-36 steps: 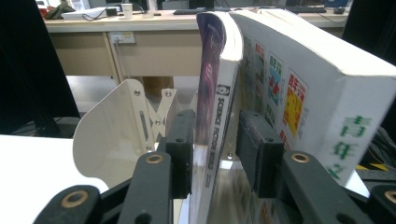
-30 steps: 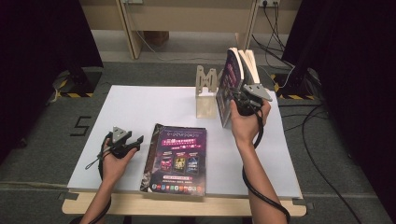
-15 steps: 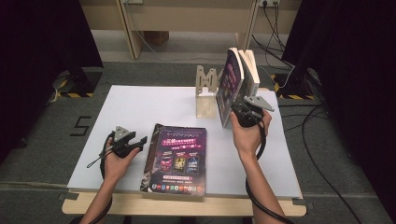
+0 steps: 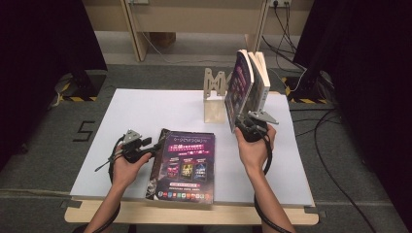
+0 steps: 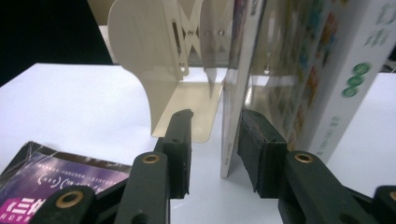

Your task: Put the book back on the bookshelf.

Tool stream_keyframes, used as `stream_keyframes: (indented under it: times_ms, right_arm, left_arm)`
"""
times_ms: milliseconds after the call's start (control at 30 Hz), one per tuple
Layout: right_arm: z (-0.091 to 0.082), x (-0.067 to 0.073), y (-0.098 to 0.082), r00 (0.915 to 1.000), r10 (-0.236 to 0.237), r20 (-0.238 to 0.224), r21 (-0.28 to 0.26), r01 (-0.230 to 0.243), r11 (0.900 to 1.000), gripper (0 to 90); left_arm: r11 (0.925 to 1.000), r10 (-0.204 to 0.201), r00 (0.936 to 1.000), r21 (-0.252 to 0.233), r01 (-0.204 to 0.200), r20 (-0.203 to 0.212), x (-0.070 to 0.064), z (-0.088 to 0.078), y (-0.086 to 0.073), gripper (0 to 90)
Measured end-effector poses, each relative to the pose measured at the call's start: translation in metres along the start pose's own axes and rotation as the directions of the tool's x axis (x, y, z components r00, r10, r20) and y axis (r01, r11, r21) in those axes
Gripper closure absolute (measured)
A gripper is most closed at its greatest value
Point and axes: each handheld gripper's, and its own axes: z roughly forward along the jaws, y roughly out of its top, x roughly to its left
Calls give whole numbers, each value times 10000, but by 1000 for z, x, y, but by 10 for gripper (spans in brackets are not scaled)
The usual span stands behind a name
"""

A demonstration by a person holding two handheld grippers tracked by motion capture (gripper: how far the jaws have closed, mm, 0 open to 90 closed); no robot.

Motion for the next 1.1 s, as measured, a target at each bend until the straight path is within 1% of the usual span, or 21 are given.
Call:
stream_keyframes:
  times_ms: [67,233,367,400,433,533,667,733,800,867,967,1033,1100]
  right_arm:
    - [4,1,-3,9999,-34,-133,151,36,9999,653]
    - [14,6,-8,9994,19,-359,458,-2,9989,653]
    - [22,11,-13,9982,21,-592,897,33,9960,650]
    - [24,13,-14,9975,90,-704,1046,-16,9945,650]
    - [27,13,-15,9968,117,-794,1159,-25,9933,650]
    - [32,17,-18,9957,105,-917,1392,24,9903,649]
    - [38,19,-22,9949,33,-1005,1637,132,9864,649]
    - [41,20,-24,9949,140,-1000,1788,42,9839,648]
    - [44,21,-25,9945,101,-1039,1882,97,9821,648]
    - [46,23,-27,9940,116,-1087,2004,105,9796,648]
    - [51,27,-29,9932,41,-1165,2160,213,9762,646]
    - [55,30,-30,9919,35,-1272,2328,264,9722,644]
    - [59,32,-31,9904,85,-1378,2517,268,9674,642]
  left_arm:
    - [9999,-4,10000,146,3,71,-3,5,1,472]
    - [9997,2,9999,262,-6,155,-9,12,6,491]
    - [9988,69,9997,478,-81,243,-13,18,8,509]
    - [9985,-6,9997,554,-8,261,-14,21,8,515]
    - [9978,-98,9996,656,80,272,-13,22,8,525]
    - [9966,-308,9994,766,297,136,-13,26,8,538]
    - [9964,-311,9994,788,297,155,-11,28,9,539]
    - [9962,-368,9992,794,354,155,-11,28,10,545]
    - [9957,-396,9991,849,380,170,-11,29,11,551]
    - [9943,-468,9987,964,446,209,-10,31,12,556]
    - [9918,-566,9983,1159,544,163,-9,33,10,559]
    - [9897,-701,9972,1266,663,263,-9,34,9,562]
    - [9895,-658,9976,1305,622,228,-11,35,9,565]
